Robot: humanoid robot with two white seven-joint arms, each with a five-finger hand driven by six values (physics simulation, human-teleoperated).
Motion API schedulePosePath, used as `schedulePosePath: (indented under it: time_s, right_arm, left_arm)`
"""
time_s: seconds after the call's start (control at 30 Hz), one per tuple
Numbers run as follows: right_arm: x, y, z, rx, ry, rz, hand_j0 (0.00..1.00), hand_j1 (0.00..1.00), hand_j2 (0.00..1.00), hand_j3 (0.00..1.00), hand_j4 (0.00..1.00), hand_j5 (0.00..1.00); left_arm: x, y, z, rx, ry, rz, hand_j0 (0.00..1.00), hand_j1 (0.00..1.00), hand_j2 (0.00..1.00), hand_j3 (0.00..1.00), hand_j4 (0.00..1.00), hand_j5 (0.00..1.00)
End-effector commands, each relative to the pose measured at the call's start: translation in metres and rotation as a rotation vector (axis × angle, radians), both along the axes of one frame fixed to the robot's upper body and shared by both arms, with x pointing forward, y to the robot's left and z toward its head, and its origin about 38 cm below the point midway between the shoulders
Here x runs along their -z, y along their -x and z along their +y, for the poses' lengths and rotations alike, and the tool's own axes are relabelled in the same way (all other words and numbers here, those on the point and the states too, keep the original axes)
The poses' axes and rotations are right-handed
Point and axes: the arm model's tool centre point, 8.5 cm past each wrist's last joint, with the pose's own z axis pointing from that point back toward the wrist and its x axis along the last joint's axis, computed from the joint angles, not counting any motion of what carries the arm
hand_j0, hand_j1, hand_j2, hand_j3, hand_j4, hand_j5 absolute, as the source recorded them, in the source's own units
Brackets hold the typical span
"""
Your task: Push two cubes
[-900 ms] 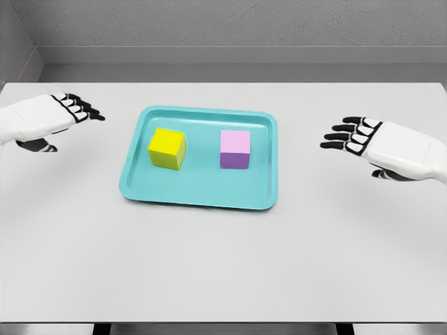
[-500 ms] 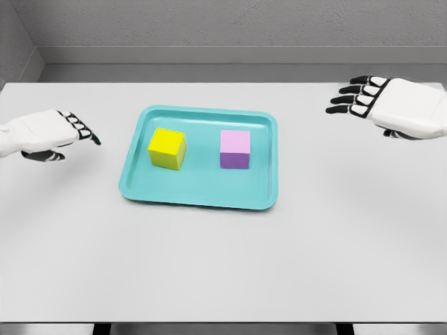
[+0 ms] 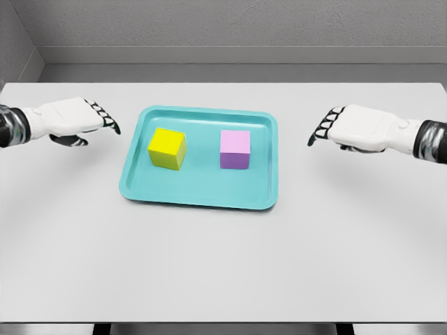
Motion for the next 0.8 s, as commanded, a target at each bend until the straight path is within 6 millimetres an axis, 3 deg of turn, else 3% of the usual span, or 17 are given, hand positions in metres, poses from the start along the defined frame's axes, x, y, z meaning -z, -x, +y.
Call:
schedulePosePath:
  time_s: [0.0,0.27,0.77]
  right_arm:
    - [0.013,-0.007,0.015,0.000,-0.059,0.029,0.68,0.68,0.68,0.68,0.68,0.68]
    - [0.025,-0.010,0.031,-0.015,0.002,0.008,0.68,0.68,0.68,0.68,0.68,0.68]
    - [0.042,-0.029,0.067,-0.034,0.017,0.022,0.68,0.68,0.68,0.68,0.68,0.68]
  left_arm:
    - [0.006,-0.001,-0.005,0.003,0.006,0.015,0.75,0.75,0.75,0.75,0.75,0.75]
    - [0.009,-0.003,-0.021,0.030,0.024,0.017,0.75,0.75,0.75,0.75,0.75,0.75]
    - [0.014,-0.001,-0.030,0.048,0.038,0.025,0.75,0.75,0.75,0.75,0.75,0.75]
